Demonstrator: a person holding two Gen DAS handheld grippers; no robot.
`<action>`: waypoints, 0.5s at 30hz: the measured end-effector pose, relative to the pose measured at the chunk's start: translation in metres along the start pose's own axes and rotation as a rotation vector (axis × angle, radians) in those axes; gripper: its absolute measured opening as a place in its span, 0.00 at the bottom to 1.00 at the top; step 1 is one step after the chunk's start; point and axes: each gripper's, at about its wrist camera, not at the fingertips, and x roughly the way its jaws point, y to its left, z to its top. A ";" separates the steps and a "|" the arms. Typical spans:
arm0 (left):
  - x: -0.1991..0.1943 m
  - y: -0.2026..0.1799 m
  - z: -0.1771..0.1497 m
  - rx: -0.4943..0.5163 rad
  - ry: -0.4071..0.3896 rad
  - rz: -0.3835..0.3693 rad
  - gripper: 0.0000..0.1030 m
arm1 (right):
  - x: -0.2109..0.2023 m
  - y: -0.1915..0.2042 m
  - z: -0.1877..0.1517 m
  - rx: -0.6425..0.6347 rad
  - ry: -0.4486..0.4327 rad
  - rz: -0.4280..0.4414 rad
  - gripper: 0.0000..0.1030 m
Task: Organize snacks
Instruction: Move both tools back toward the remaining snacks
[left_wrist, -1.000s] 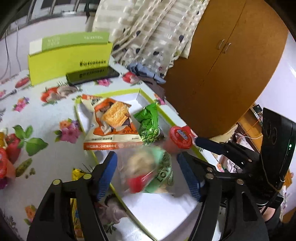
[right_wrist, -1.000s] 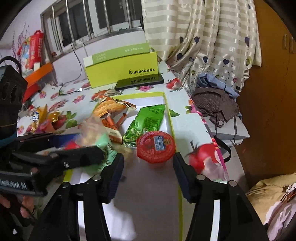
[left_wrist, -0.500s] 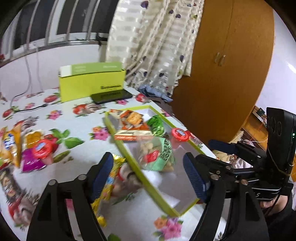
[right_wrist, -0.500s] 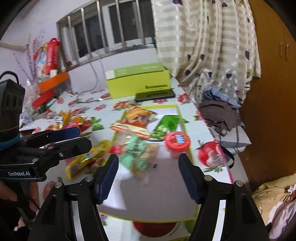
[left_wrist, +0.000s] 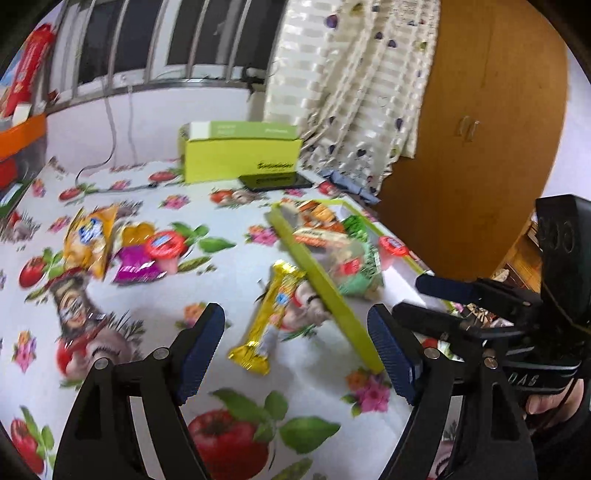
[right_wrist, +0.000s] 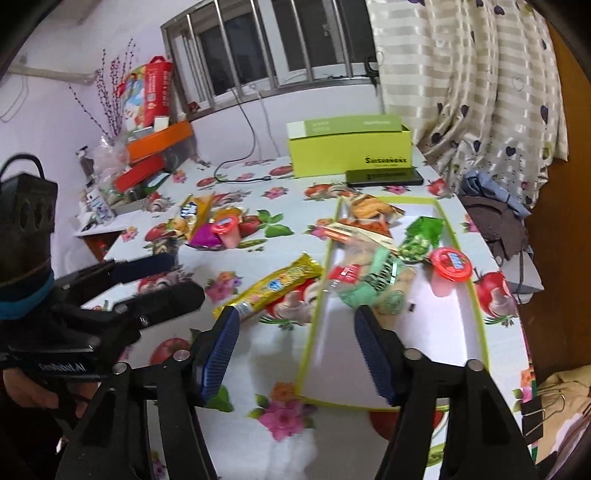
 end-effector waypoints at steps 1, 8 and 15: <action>-0.002 0.003 -0.002 -0.010 -0.002 0.011 0.78 | 0.000 0.002 0.002 -0.001 -0.001 0.002 0.54; -0.016 0.037 -0.009 -0.088 -0.028 0.088 0.77 | 0.013 0.013 0.011 0.004 0.005 0.026 0.42; -0.020 0.072 -0.011 -0.147 -0.025 0.137 0.71 | 0.034 0.025 0.020 -0.017 0.031 0.059 0.41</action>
